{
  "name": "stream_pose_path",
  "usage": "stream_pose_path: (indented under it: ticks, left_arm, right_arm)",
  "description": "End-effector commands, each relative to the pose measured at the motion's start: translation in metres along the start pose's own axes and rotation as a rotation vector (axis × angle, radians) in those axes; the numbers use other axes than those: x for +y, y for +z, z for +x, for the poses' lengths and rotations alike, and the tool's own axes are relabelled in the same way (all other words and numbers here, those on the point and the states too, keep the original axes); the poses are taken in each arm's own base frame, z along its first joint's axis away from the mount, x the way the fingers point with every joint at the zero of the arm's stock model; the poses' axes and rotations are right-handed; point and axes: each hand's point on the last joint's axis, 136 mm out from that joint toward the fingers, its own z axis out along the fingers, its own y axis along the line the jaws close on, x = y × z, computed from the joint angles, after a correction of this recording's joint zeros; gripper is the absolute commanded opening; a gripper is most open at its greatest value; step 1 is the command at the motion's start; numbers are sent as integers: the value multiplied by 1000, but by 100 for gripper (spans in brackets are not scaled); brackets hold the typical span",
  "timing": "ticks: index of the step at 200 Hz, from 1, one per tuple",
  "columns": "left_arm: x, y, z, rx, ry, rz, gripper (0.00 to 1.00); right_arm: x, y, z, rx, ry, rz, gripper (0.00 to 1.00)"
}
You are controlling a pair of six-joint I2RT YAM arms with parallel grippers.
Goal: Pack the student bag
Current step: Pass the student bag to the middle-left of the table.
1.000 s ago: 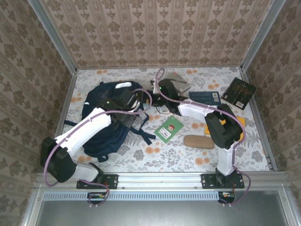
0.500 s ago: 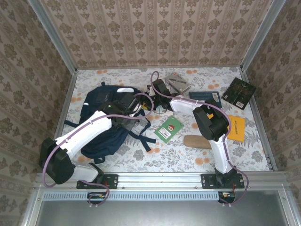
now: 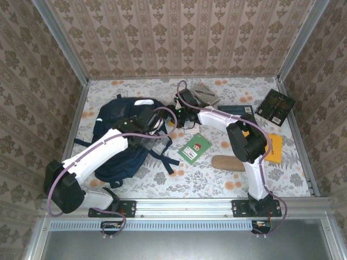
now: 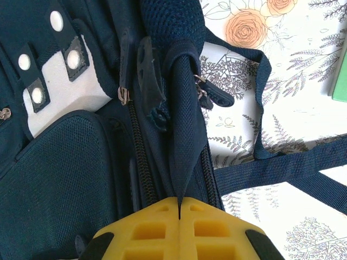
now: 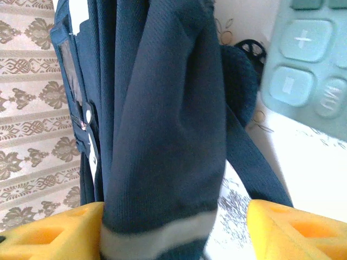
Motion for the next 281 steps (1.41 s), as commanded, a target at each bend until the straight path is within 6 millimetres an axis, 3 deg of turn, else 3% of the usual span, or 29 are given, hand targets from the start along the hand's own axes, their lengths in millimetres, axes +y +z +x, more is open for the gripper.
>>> stream_pose_path:
  ticks: [1, 11, 34, 76, 120, 131, 140, 155, 163, 178, 203, 229, 249, 281]
  left_arm:
    - [1, -10, -12, -77, 12, -5, 0]
    - [2, -9, -11, -78, 17, -13, 0]
    - [18, -5, -6, -60, -5, -80, 0]
    - [71, 11, 2, -24, -142, -183, 0]
    - [95, 18, -15, -124, -198, -161, 0]
    - [93, 15, -19, -139, -205, -145, 0]
    - [90, 13, -18, -144, -215, -127, 6]
    - [86, 4, -14, -159, -258, -103, 23]
    - [84, -3, -11, -173, -287, -95, 38]
    - [75, -16, -5, -216, -345, -50, 46]
    - [56, -39, 6, -289, -413, -12, 46]
    - [32, -52, 14, -355, -407, 6, 40]
    - [16, -44, 23, -364, -421, 18, 36]
    - [-11, -8, 31, -331, -440, 66, 33]
  right_arm:
    - [7, 13, 0, 56, 37, -55, 60]
    - [8, 14, 0, 58, 39, -70, 45]
    - [13, 6, -1, 32, 38, -109, 0]
    - [22, -26, 1, -53, 40, -154, 0]
    - [31, -24, 20, -27, 127, -200, 0]
    - [33, -24, 21, -38, 171, -208, 0]
    - [36, -24, 21, -46, 213, -215, 0]
    - [39, -23, 18, -47, 276, -217, 0]
    - [40, -23, 18, -42, 303, -215, 0]
    - [45, -23, 17, -36, 337, -215, 0]
    - [52, -26, 17, -33, 369, -201, 0]
    - [60, -29, 17, -34, 366, -190, 0]
    - [63, -28, 17, -31, 362, -189, 0]
    - [66, -28, 19, -24, 364, -193, 0]
